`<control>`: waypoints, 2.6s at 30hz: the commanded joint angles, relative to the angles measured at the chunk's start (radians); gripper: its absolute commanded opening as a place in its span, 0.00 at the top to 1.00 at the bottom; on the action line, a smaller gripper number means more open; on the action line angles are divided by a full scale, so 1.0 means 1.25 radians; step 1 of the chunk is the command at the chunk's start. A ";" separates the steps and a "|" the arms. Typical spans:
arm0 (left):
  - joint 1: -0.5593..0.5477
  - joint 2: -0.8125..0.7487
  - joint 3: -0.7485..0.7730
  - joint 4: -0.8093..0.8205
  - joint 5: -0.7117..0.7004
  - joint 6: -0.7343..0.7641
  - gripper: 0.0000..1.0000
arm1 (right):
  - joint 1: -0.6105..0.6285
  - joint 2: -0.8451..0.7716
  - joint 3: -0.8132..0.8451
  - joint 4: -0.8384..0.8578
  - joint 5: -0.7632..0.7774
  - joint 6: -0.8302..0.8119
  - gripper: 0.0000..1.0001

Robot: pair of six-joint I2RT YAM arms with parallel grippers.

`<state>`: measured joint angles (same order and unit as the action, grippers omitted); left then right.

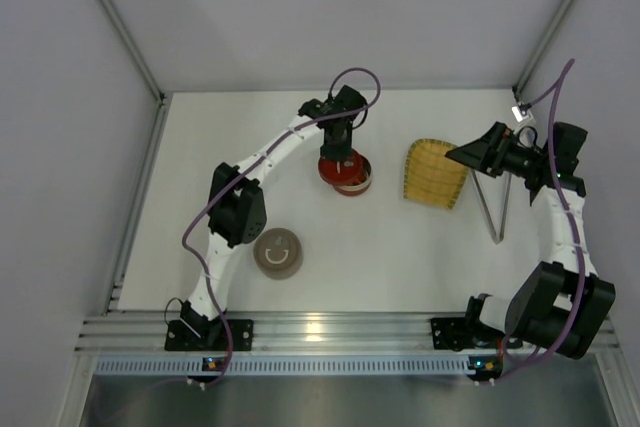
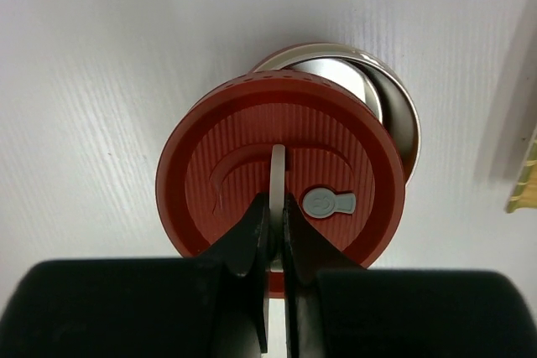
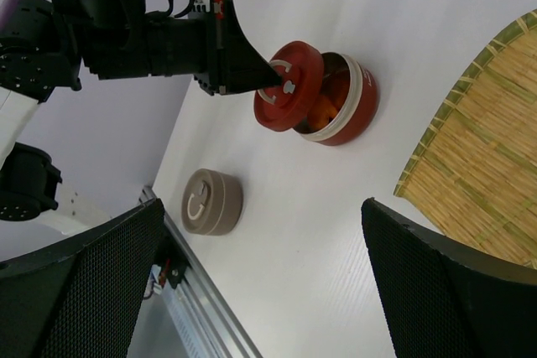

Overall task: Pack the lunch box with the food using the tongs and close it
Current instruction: Screw the box lid onto the packing box.

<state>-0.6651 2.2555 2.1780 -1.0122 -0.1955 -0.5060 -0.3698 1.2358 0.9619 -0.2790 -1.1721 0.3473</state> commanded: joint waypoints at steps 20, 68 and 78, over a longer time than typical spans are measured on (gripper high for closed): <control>-0.050 -0.021 0.009 0.100 -0.101 -0.106 1.00 | -0.012 0.015 -0.011 -0.007 -0.002 -0.032 0.01; -0.129 -0.172 -0.314 0.121 -0.053 -0.095 1.00 | -0.012 0.000 -0.026 -0.004 -0.002 -0.026 0.01; -0.131 -0.094 -0.294 0.120 0.079 0.171 1.00 | -0.012 0.003 -0.014 -0.050 -0.005 -0.086 0.01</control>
<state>-0.8242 2.0964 1.7973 -0.8421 -0.2195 -0.4789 -0.3698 1.2549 0.9291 -0.2905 -1.1679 0.3164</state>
